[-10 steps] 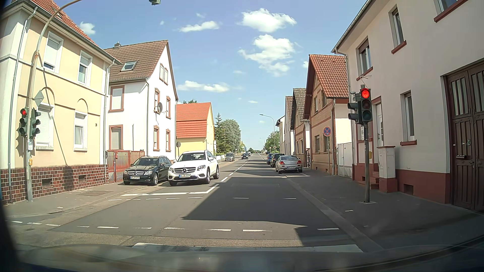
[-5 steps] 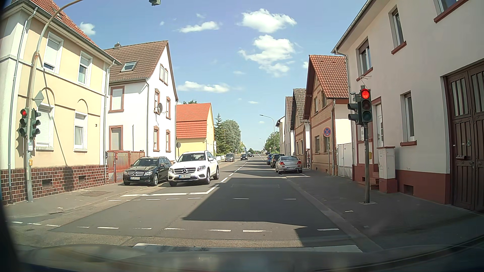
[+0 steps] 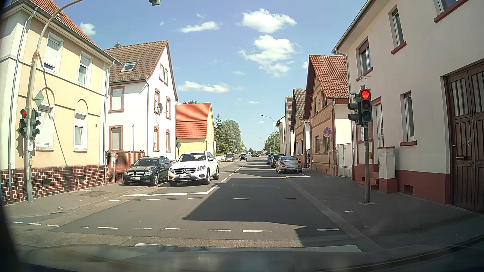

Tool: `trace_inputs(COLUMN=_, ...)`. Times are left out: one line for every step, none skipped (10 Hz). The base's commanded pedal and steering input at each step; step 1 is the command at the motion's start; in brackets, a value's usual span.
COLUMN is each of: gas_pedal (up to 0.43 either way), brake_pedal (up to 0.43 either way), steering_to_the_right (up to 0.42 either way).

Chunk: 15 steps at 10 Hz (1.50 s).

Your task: Follow the waypoints while adhering to traffic rules and regulations

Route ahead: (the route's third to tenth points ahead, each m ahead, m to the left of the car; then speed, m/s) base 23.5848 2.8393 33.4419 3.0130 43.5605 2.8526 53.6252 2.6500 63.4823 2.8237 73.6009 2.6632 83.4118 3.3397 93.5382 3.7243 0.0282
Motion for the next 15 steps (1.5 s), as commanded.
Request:
trace_inputs(gas_pedal=0.0, brake_pedal=0.232, steering_to_the_right=-0.004)
trace_inputs(gas_pedal=0.0, brake_pedal=0.232, steering_to_the_right=-0.004)
trace_inputs(gas_pedal=0.0, brake_pedal=0.232, steering_to_the_right=-0.004)
trace_inputs(gas_pedal=0.0, brake_pedal=0.232, steering_to_the_right=-0.003)
trace_inputs(gas_pedal=0.0, brake_pedal=0.232, steering_to_the_right=-0.004)
trace_inputs(gas_pedal=0.0, brake_pedal=0.232, steering_to_the_right=-0.004)
trace_inputs(gas_pedal=0.0, brake_pedal=0.226, steering_to_the_right=-0.004)
trace_inputs(gas_pedal=0.0, brake_pedal=0.232, steering_to_the_right=-0.003)
trace_inputs(gas_pedal=0.0, brake_pedal=0.232, steering_to_the_right=-0.004)
trace_inputs(gas_pedal=0.0, brake_pedal=0.232, steering_to_the_right=-0.004)
trace_inputs(gas_pedal=0.0, brake_pedal=0.232, steering_to_the_right=-0.004)
trace_inputs(gas_pedal=0.0, brake_pedal=0.232, steering_to_the_right=-0.004)
trace_inputs(gas_pedal=0.0, brake_pedal=0.232, steering_to_the_right=-0.004)
trace_inputs(gas_pedal=0.0, brake_pedal=0.232, steering_to_the_right=-0.004)
trace_inputs(gas_pedal=0.0, brake_pedal=0.232, steering_to_the_right=-0.004)
